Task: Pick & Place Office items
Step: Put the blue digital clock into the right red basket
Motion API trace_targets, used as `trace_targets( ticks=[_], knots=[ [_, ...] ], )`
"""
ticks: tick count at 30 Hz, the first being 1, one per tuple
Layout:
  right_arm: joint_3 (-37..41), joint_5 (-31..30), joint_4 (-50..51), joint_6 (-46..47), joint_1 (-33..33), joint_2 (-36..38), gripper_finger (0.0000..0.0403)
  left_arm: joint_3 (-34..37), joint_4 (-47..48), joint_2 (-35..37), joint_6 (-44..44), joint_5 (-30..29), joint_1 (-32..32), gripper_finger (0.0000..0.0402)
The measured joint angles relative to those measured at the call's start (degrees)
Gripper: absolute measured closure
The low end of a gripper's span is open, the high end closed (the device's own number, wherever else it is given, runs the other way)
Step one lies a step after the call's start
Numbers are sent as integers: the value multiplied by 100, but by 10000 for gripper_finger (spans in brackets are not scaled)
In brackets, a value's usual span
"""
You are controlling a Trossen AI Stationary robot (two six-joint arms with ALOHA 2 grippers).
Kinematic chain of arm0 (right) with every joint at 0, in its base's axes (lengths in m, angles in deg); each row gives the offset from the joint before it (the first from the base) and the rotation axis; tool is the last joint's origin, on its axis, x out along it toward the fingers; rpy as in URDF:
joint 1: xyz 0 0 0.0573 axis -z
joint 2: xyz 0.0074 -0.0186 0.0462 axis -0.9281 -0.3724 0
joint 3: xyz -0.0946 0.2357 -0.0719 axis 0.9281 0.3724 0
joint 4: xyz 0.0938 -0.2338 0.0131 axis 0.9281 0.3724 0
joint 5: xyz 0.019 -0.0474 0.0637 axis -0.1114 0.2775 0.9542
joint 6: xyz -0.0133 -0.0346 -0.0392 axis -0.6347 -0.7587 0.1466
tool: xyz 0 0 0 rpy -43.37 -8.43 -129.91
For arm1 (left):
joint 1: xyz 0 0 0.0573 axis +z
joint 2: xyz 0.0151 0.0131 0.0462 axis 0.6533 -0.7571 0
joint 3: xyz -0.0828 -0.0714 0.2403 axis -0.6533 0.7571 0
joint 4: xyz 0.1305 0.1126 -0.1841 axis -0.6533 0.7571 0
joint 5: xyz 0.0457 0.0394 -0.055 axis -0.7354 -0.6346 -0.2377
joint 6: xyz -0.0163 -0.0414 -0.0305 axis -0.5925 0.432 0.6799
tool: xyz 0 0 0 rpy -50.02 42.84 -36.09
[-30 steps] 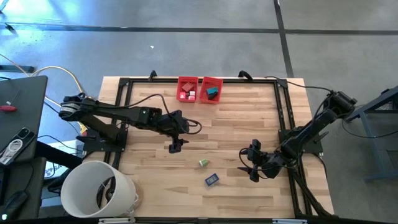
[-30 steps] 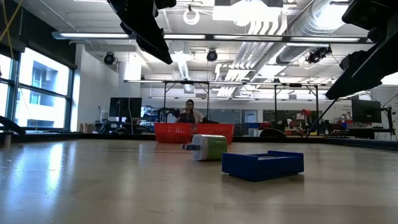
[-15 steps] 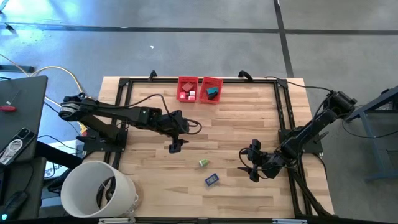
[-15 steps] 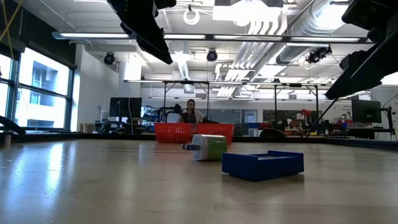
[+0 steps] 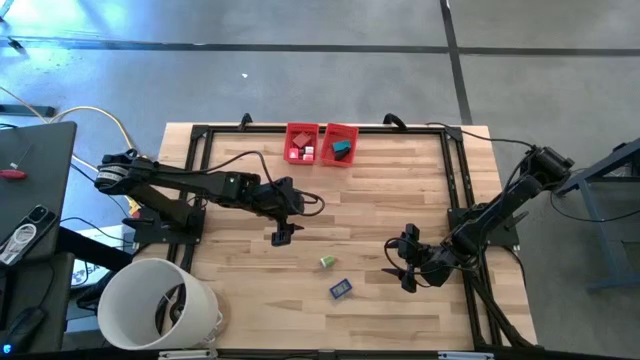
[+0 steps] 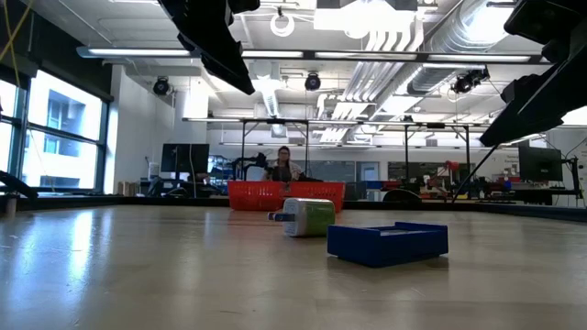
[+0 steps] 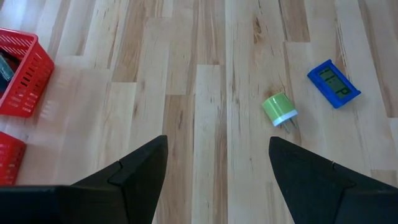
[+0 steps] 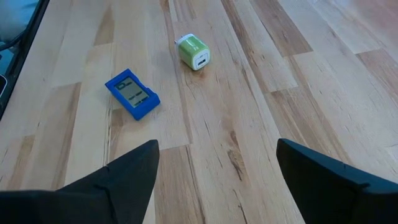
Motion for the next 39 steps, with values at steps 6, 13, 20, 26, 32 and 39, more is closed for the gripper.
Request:
trace_targets(
  ticks=[6, 13, 20, 26, 32, 39],
  knots=[
    [0, 0, -29, 0, 0, 0, 89, 0, 0, 0, 2, 2, -1, 130],
    [0, 1, -68, 0, 0, 0, 89, 0, 0, 0, 14, 0, -1, 130],
    [0, 2, -66, 0, 0, 0, 89, 0, -1, 0, 18, 1, -1, 130],
    [0, 1, -87, 0, 0, 0, 89, 0, -44, 0, 19, 1, -1, 130],
    [0, -75, -90, 0, -1, 0, 89, 0, -133, 0, 19, 2, 0, 130],
    [0, -273, -93, 0, 1, 0, 89, 0, -133, 0, 37, 2, 0, 130]
  ],
)
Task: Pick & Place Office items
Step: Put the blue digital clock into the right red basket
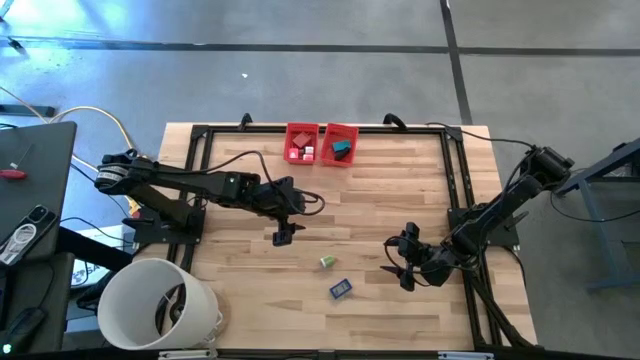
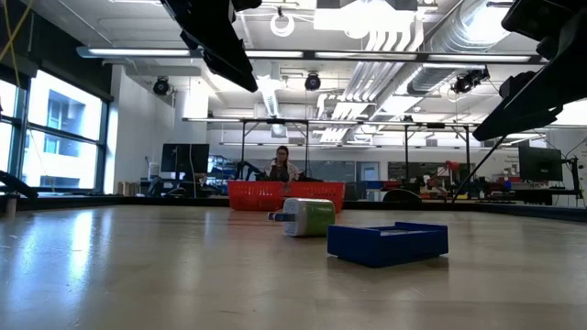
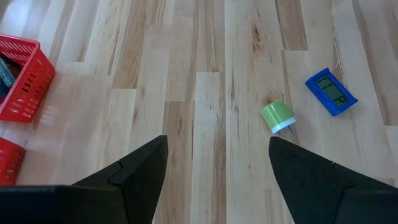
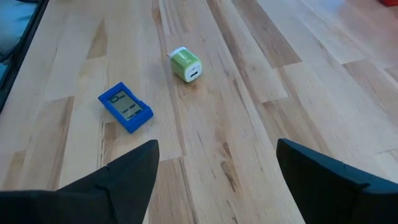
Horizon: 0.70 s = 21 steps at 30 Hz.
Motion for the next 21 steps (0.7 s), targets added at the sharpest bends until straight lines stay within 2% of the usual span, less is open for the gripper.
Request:
trace_targets(
  ticks=[11, 21],
  knots=[
    [0, -18, -3, 0, 0, 0, 89, 0, 0, 0, -42, 0, 0, 130],
    [0, -304, -6, 22, -1, 0, 89, 0, 0, 0, -44, 0, -1, 130]
  ],
)
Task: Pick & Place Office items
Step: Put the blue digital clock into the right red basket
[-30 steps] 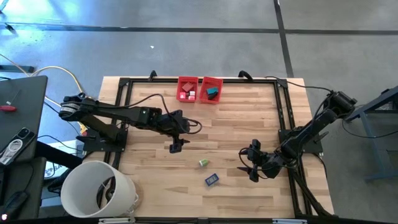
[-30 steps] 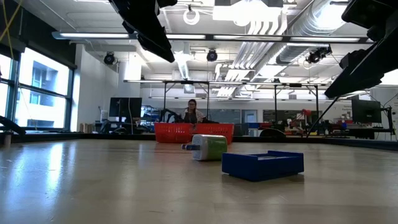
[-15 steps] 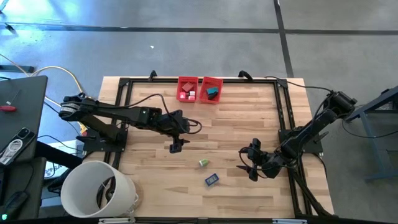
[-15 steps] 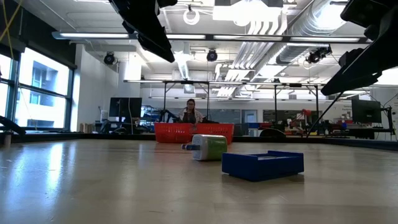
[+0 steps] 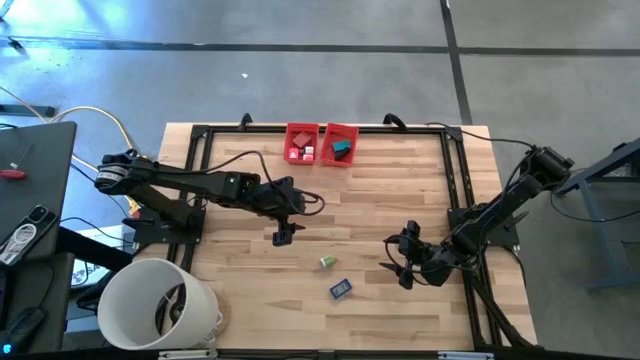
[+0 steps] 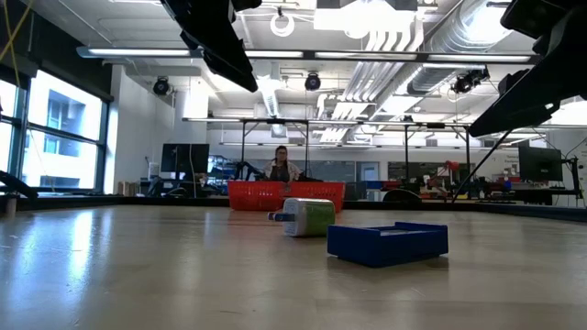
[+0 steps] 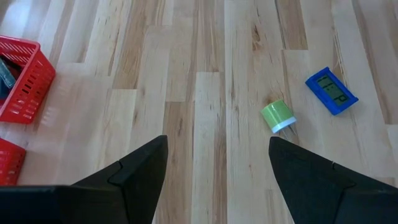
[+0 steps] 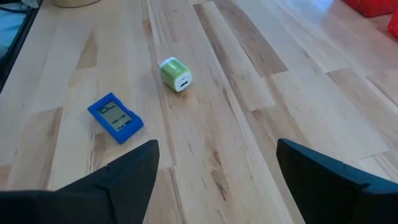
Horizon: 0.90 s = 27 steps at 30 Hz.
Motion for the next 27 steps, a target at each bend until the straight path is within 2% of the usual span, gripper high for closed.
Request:
trace_targets(
  ticks=[17, 27],
  knots=[
    [0, 0, -37, -12, 1, 0, 89, 0, 1, 0, 2, 0, 0, 130],
    [0, -130, -317, -670, 198, 0, 89, 0, 3, 0, 50, 0, -16, 130]
  ],
)
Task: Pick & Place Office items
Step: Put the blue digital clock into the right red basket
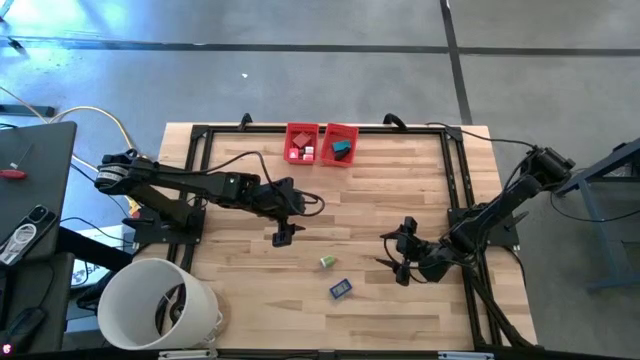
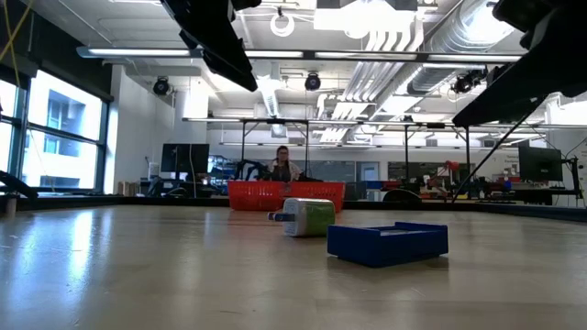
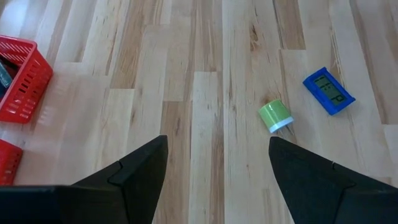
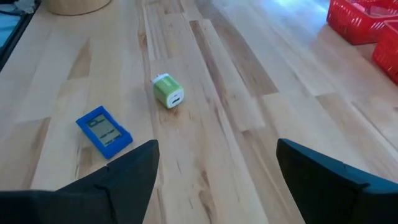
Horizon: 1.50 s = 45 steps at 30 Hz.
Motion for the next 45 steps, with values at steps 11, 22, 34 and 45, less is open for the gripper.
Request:
trace_targets(
  ticks=[11, 22, 34, 45],
  knots=[
    [0, 717, -143, -117, 372, 0, 89, 1, 125, -26, 294, 1, 0, 130],
    [0, 1062, -180, -184, 530, -4, 89, 2, 304, -26, 1156, -4, -233, 130],
    [0, 1547, -1763, -1161, 490, -1216, 89, 4, 109, -118, 2071, -1015, -1413, 130],
    [2, 2272, -2392, -426, 592, -2262, 89, 4, -125, -118, 2369, -1488, -2165, 130]
  ],
)
